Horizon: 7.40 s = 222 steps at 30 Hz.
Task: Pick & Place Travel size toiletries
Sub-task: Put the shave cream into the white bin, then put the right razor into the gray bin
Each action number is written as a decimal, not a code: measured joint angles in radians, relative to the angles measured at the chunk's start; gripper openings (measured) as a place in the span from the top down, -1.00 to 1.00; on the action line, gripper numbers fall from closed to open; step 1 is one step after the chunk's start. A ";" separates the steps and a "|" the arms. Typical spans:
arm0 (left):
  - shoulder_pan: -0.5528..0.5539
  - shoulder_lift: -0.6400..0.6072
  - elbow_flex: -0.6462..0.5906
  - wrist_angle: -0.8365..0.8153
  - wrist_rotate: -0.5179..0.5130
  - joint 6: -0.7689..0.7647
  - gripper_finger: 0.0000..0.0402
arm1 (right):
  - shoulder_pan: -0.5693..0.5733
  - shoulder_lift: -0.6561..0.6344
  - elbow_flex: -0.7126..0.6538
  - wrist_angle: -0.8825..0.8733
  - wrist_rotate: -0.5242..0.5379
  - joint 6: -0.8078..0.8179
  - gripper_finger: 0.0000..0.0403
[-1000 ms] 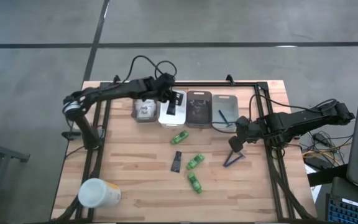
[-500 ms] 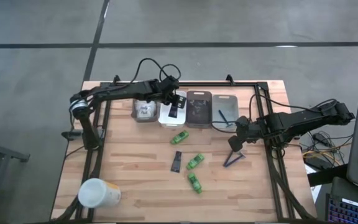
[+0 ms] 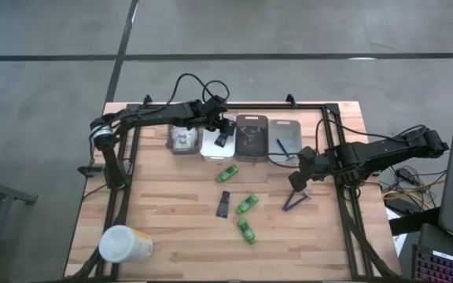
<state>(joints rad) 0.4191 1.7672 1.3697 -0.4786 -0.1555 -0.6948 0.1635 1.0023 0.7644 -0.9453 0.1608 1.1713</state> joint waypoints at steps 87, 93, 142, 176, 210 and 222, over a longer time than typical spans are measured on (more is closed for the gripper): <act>-0.620 0.274 0.020 -0.159 -0.017 -0.693 -0.05 | -0.001 0.000 -0.091 0.012 0.077 -0.235 -0.81; -0.619 0.243 0.016 -0.168 -0.042 -0.648 0.29 | 0.000 0.000 -0.091 0.013 0.075 -0.229 -0.81; -0.225 -0.124 0.065 -0.097 0.021 -0.042 -0.16 | -0.001 0.000 -0.090 0.124 0.070 -0.183 -0.81; -0.389 -0.453 -0.252 -0.205 -0.030 0.229 -0.16 | 0.193 0.298 -0.078 0.059 -0.269 0.939 -0.65; -0.388 -0.634 -0.506 0.053 -0.025 0.186 -0.16 | 0.192 0.415 -0.058 0.178 -0.195 1.150 -0.03; -0.370 -0.634 -0.506 0.053 -0.026 0.229 -0.16 | 0.192 0.556 -0.051 0.203 -0.182 1.151 0.10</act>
<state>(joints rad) 0.0486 1.1332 0.8635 -0.4259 -0.1810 -0.4660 0.3550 1.5581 0.7134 -0.7422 -0.0216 2.3226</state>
